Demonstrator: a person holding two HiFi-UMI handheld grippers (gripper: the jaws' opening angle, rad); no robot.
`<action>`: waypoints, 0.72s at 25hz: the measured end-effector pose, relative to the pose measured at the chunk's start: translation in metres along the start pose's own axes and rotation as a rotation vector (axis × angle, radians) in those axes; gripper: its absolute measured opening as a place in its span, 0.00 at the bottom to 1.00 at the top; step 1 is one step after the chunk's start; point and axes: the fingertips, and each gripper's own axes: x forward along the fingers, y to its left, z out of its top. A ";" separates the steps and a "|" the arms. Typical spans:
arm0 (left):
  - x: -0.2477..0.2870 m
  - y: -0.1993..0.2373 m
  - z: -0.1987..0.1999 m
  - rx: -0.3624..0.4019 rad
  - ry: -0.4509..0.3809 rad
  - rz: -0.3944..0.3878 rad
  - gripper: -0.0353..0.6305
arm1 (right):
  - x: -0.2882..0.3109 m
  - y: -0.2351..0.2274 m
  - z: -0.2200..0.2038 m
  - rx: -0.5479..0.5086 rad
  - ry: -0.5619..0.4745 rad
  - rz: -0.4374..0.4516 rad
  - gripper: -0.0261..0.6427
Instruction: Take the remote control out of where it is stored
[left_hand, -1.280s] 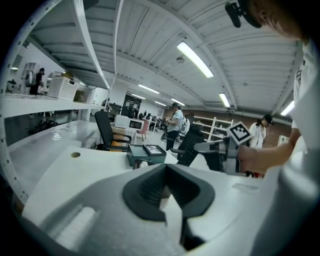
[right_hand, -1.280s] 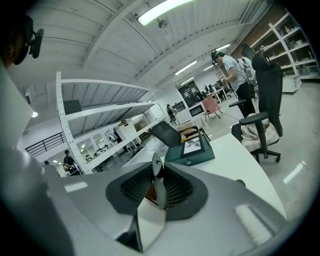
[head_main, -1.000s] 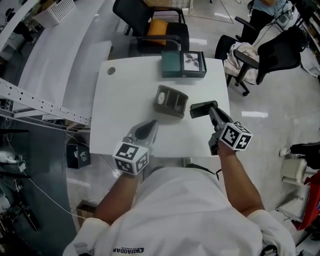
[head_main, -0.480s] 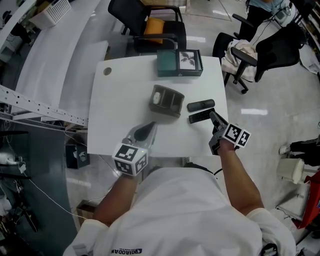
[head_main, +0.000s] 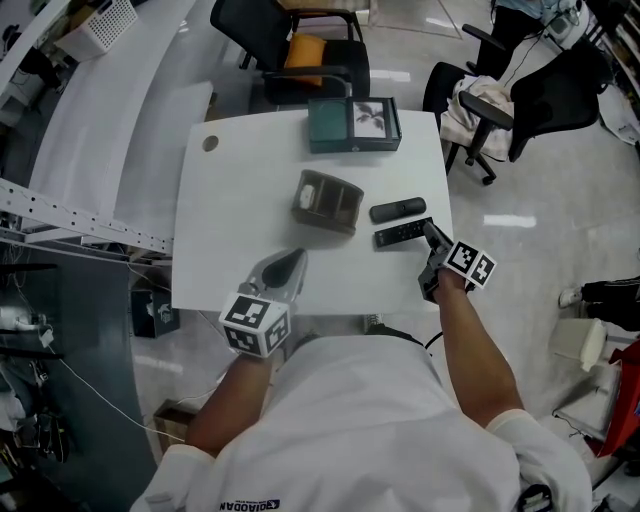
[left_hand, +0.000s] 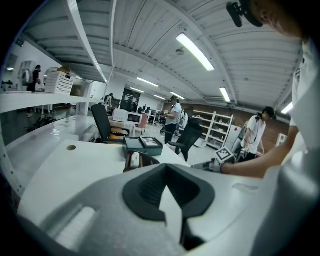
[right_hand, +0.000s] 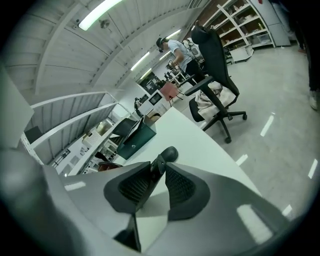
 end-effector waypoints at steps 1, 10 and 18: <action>0.000 -0.001 0.000 -0.002 0.001 0.001 0.06 | 0.002 -0.007 -0.001 0.002 0.003 -0.013 0.19; 0.001 -0.005 -0.002 -0.050 -0.003 -0.002 0.06 | 0.012 -0.034 -0.006 -0.034 0.039 -0.074 0.21; -0.003 -0.003 -0.002 -0.050 -0.009 0.002 0.06 | 0.013 -0.041 -0.008 -0.170 0.094 -0.177 0.22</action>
